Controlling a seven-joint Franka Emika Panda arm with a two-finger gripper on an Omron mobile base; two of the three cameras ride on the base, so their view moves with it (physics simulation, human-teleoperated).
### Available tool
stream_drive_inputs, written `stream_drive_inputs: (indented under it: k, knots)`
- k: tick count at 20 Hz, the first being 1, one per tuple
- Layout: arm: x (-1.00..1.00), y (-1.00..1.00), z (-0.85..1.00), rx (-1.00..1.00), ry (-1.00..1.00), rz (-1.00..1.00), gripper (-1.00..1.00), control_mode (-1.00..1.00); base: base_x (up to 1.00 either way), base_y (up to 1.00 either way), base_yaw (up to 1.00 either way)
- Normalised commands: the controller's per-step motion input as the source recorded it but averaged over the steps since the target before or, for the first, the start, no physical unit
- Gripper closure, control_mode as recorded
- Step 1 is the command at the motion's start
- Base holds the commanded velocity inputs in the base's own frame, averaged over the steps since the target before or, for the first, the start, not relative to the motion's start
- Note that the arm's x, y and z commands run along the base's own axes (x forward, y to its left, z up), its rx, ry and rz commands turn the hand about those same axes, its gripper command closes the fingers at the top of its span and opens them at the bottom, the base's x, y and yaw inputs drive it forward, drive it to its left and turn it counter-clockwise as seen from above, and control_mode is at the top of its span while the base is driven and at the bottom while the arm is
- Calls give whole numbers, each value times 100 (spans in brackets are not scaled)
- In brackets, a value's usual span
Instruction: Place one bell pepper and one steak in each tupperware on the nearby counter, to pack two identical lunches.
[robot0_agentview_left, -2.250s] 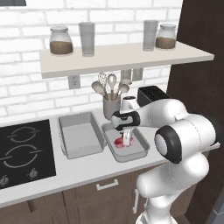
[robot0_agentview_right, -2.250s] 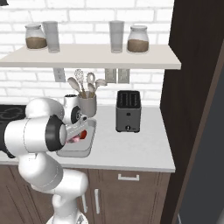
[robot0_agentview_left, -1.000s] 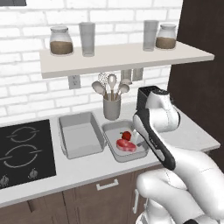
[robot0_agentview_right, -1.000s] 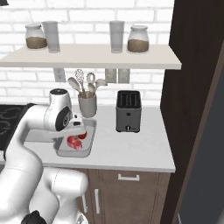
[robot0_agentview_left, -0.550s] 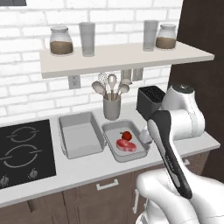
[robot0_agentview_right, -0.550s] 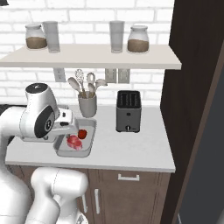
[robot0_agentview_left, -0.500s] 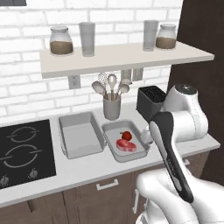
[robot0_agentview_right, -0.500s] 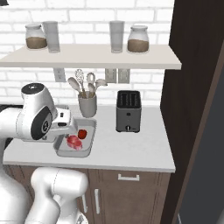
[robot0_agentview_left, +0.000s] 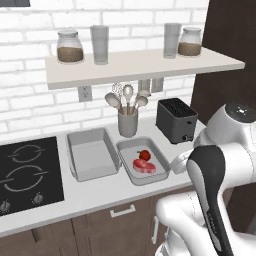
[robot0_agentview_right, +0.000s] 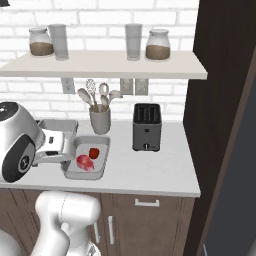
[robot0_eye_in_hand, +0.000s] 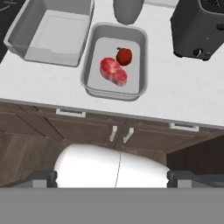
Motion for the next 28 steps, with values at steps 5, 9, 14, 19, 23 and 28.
stream_drive_inputs:
  k: [5,9,14,19,23,28]
  knots:
    - [-2,0,0,0,-2,0,-100,-100,0,0,0]
    - [0,0,0,0,0,0,-100,-100,0,0,0]
    - [0,0,0,0,0,0,-100,100,-6,0,0]
    - [0,0,0,0,0,0,-100,100,-88,2,-3]
    - [0,0,0,0,0,0,-100,100,-100,8,-22]
    - [0,0,0,0,0,0,-100,100,-91,0,-57]
